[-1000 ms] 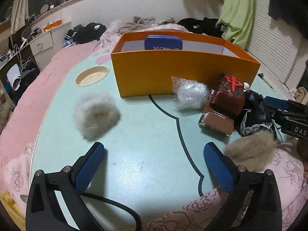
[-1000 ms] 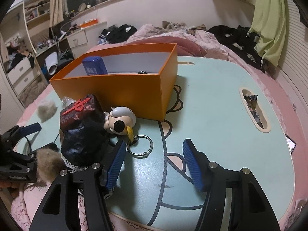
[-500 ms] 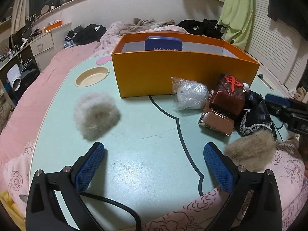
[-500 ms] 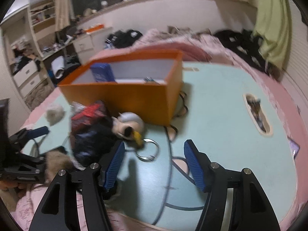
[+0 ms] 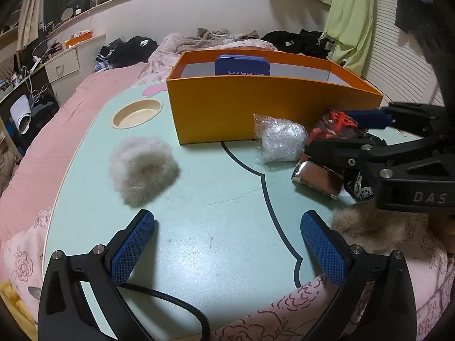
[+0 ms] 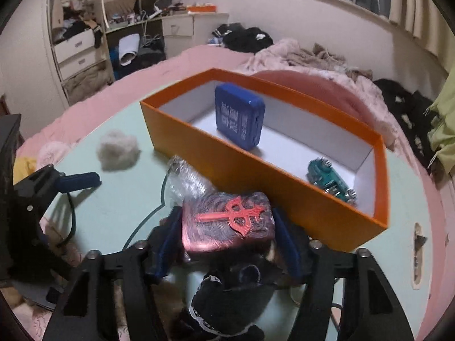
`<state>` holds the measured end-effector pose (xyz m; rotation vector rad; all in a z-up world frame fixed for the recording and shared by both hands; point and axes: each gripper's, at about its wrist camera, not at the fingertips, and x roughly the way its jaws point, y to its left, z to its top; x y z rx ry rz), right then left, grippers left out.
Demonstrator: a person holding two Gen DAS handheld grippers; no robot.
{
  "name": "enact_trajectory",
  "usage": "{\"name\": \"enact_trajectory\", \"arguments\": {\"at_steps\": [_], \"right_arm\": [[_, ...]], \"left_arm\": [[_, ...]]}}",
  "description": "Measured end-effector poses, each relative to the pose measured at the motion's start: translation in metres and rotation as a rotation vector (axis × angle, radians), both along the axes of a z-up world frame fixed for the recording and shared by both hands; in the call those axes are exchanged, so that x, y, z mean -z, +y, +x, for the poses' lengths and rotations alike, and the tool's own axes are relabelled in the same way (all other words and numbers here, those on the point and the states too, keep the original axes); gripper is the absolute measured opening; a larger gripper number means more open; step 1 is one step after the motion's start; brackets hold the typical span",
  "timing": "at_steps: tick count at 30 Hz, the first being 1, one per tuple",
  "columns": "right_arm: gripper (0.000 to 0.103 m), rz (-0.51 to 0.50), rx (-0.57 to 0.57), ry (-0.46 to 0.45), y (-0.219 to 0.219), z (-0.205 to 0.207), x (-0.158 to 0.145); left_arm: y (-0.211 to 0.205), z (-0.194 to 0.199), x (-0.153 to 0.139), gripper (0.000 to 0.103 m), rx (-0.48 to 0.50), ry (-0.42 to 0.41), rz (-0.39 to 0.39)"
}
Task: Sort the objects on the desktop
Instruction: 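Place the red-symbol tin into the box with right gripper while left gripper drops the white fur ball in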
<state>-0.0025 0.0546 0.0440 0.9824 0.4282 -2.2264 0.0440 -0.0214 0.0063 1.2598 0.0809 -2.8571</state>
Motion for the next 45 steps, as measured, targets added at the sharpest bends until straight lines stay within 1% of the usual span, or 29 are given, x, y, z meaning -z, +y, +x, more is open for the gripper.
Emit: {"name": "enact_trajectory", "arguments": {"at_steps": [2, 5, 6, 7, 9, 10, 11, 13, 14, 15, 16, 17, 18, 19, 20, 21, 24, 26, 28, 31, 33, 34, 35, 36, 37, 38, 40, 41, 45], "right_arm": [[0.061, -0.044, -0.004, 0.016, 0.006, 0.005, -0.006], [0.061, -0.128, 0.014, 0.055, 0.023, 0.015, -0.018], [0.061, -0.147, 0.020, 0.060, 0.026, 0.016, -0.021], [0.061, -0.173, 0.031, 0.064, 0.032, 0.018, -0.024], [0.061, -0.221, 0.057, 0.069, 0.042, 0.019, -0.029], [0.061, -0.241, 0.069, 0.070, 0.047, 0.019, -0.031], [0.061, -0.257, 0.083, 0.072, 0.051, 0.019, -0.032], [0.061, -0.280, 0.104, 0.067, 0.057, 0.017, -0.034], [0.061, -0.284, 0.112, 0.064, 0.058, 0.015, -0.035], [0.061, -0.288, 0.122, 0.059, 0.061, 0.013, -0.036], [0.061, -0.291, 0.133, 0.055, 0.062, 0.011, -0.036], [0.061, -0.292, 0.140, 0.053, 0.064, 0.010, -0.034], [0.061, -0.291, 0.149, 0.053, 0.066, 0.009, -0.034], [0.061, -0.288, 0.162, 0.054, 0.067, 0.008, -0.034], [0.061, -0.287, 0.171, 0.053, 0.069, 0.007, -0.034], [0.061, -0.287, 0.176, 0.053, 0.070, 0.006, -0.034], [0.061, -0.281, 0.186, 0.069, 0.071, 0.002, -0.041], [0.060, -0.266, 0.200, 0.087, 0.068, -0.005, -0.049], [0.060, -0.249, 0.220, 0.100, 0.062, -0.015, -0.058], [0.060, -0.250, 0.259, 0.107, 0.057, -0.035, -0.068], [0.060, -0.254, 0.268, 0.091, 0.056, -0.049, -0.069], [0.062, -0.238, 0.272, 0.068, 0.053, -0.058, -0.064], [0.066, -0.214, 0.277, 0.044, 0.051, -0.065, -0.059], [0.079, -0.182, 0.292, 0.016, 0.049, -0.072, -0.053], [0.082, -0.166, 0.298, -0.003, 0.049, -0.076, -0.046], [0.082, -0.170, 0.276, 0.003, 0.050, -0.074, -0.042], [0.082, -0.129, 0.256, 0.059, 0.047, -0.062, -0.037], [0.083, -0.126, 0.259, 0.088, 0.048, -0.057, -0.036], [0.083, -0.141, 0.254, 0.094, 0.051, -0.056, -0.036]], "left_arm": [[-0.006, 0.004, -0.004, 0.103, 0.001, 0.018, 0.049], [-0.030, 0.019, -0.017, 0.103, -0.038, 0.088, 0.158], [-0.039, 0.023, -0.023, 0.103, -0.056, 0.109, 0.183], [-0.047, 0.026, -0.029, 0.103, -0.073, 0.125, 0.189], [-0.056, 0.025, -0.038, 0.103, -0.096, 0.136, 0.151], [-0.059, 0.021, -0.042, 0.103, -0.108, 0.134, 0.112], [-0.060, 0.017, -0.043, 0.102, -0.115, 0.125, 0.079], [-0.062, -0.001, -0.041, 0.097, -0.116, 0.078, 0.000], [-0.063, -0.011, -0.038, 0.092, -0.108, 0.051, -0.020], [-0.065, -0.020, -0.035, 0.087, -0.101, 0.029, -0.026], [-0.067, -0.031, -0.029, 0.084, -0.091, -0.001, -0.024], [-0.069, -0.039, -0.023, 0.073, -0.085, -0.029, -0.017], [-0.070, -0.047, -0.016, 0.050, -0.079, -0.066, -0.002], [-0.071, -0.051, -0.013, 0.043, -0.077, -0.069, 0.009], [-0.071, -0.054, -0.012, 0.023, -0.078, -0.061, 0.011], [-0.071, -0.056, -0.010, 0.023, -0.073, -0.067, 0.031], [-0.066, -0.048, -0.016, 0.023, -0.053, -0.018, 0.095], [-0.058, -0.046, -0.027, 0.023, -0.036, 0.018, 0.104], [-0.051, -0.049, -0.045, 0.023, -0.009, 0.052, 0.117], [-0.030, -0.064, -0.071, 0.023, 0.040, 0.113, 0.117], [-0.017, -0.079, -0.083, 0.024, 0.068, 0.143, 0.111], [-0.012, -0.089, -0.084, 0.024, 0.071, 0.142, 0.118], [-0.008, -0.101, -0.080, 0.029, 0.065, 0.122, 0.130], [-0.004, -0.109, -0.074, 0.049, 0.061, 0.092, 0.138], [-0.001, -0.119, -0.063, 0.065, 0.043, 0.034, 0.138], [-0.001, -0.125, -0.053, 0.086, 0.013, -0.014, 0.130], [0.011, -0.123, -0.045, 0.087, -0.006, 0.047, 0.009], [0.013, -0.120, -0.044, 0.087, -0.016, 0.074, 0.017], [0.016, -0.121, -0.044, 0.088, -0.017, 0.080, 0.005]]}}
